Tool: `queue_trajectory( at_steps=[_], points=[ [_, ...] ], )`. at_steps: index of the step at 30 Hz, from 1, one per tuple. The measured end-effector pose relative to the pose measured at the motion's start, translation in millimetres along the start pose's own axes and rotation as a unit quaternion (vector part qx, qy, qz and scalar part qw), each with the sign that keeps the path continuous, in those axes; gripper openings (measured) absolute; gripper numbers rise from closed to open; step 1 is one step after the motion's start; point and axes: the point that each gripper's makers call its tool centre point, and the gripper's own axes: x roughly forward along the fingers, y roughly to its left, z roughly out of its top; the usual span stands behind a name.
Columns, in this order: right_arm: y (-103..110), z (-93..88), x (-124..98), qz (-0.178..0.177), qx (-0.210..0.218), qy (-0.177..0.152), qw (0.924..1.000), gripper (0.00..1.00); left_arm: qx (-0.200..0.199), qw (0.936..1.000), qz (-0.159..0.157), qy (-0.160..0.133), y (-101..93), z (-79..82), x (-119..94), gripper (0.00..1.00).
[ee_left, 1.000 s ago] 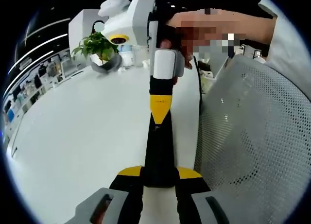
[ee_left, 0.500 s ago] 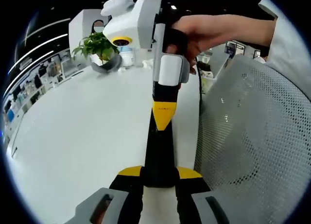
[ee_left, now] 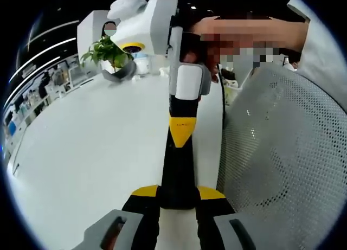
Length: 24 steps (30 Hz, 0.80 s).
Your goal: Press the specified remote control buttons in sequence, fully releasing each button before pressing the next.
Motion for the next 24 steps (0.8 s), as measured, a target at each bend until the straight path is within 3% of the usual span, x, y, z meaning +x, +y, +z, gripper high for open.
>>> queue_trajectory(
  at_steps=[9, 14, 24],
  points=[
    [-0.3, -1.2, -0.6, -0.004, 0.016, -0.007, 0.9998, 0.00, -0.001, 1.0000, 0.001, -0.001, 0.0, -0.1, 0.3, 0.24],
    [1.5, -1.7, -1.9, -0.008, -0.006, -0.055, 0.9984, 0.00, 0.000, 1.0000, 0.001, -0.003, 0.0, -0.2, 0.3, 0.24],
    [0.5, -6.0, -3.2, 0.024, 0.030, -0.110, 0.9932, 0.00, -0.002, 1.0000, 0.002, -0.004, 0.5, 0.1, 0.2, 0.24]
  ],
)
